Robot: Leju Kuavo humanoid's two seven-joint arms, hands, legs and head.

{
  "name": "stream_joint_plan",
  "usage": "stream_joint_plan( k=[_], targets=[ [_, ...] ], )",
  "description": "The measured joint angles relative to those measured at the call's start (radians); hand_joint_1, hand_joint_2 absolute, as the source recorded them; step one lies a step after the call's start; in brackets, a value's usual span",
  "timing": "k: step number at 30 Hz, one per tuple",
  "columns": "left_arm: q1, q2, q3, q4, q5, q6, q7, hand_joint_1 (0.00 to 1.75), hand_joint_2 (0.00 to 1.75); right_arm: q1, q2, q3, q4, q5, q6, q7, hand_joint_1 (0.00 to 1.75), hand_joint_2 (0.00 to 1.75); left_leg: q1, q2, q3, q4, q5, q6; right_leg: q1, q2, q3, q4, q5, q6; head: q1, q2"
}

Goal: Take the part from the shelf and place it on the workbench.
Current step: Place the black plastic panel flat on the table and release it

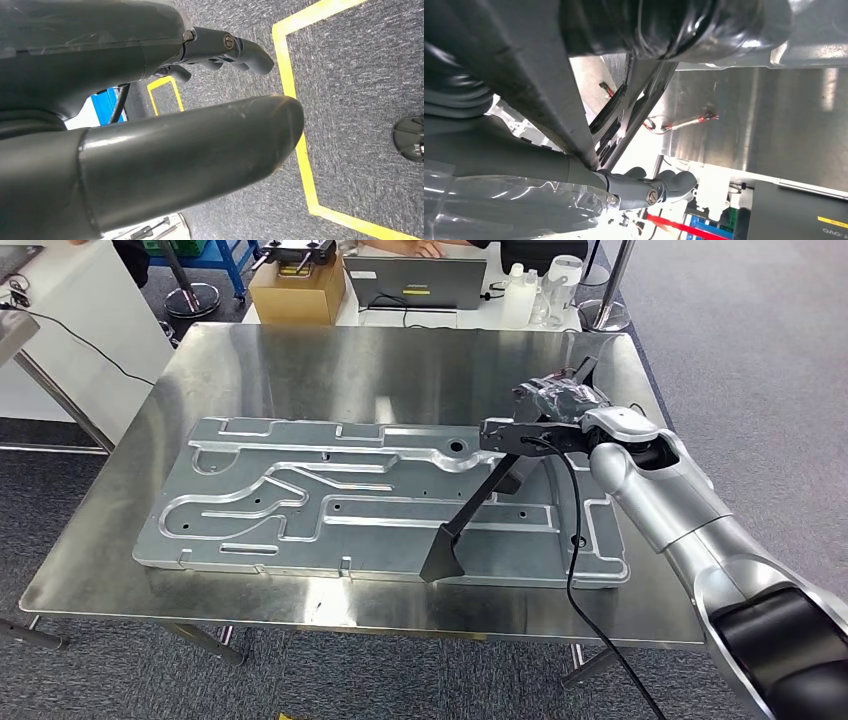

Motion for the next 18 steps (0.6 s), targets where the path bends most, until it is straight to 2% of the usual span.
stream_joint_plan(
  k=[12, 18],
  targets=[
    [0.000, 0.000, 0.001, 0.000, 0.000, 0.000, 0.000, 0.00, 0.00, -0.005, -0.004, 0.029, 0.013, 0.000, -0.002, 0.001, 0.00, 0.00, 0.000, 0.000, 0.000, 0.000, 0.000, 0.000, 0.000, 0.000, 0.000, 0.000, 0.000, 0.000, 0.000, 0.000],
    [0.000, 0.000, 0.003, 0.000, 0.000, -0.004, -0.002, 0.00, 0.00, -0.007, -0.004, 0.031, 0.016, -0.001, -0.040, 0.034, 0.00, 0.00, 0.000, 0.000, 0.000, 0.000, 0.000, 0.000, 0.000, 0.000, 0.000, 0.000, 0.000, 0.000, 0.000, 0.000]
  ],
)
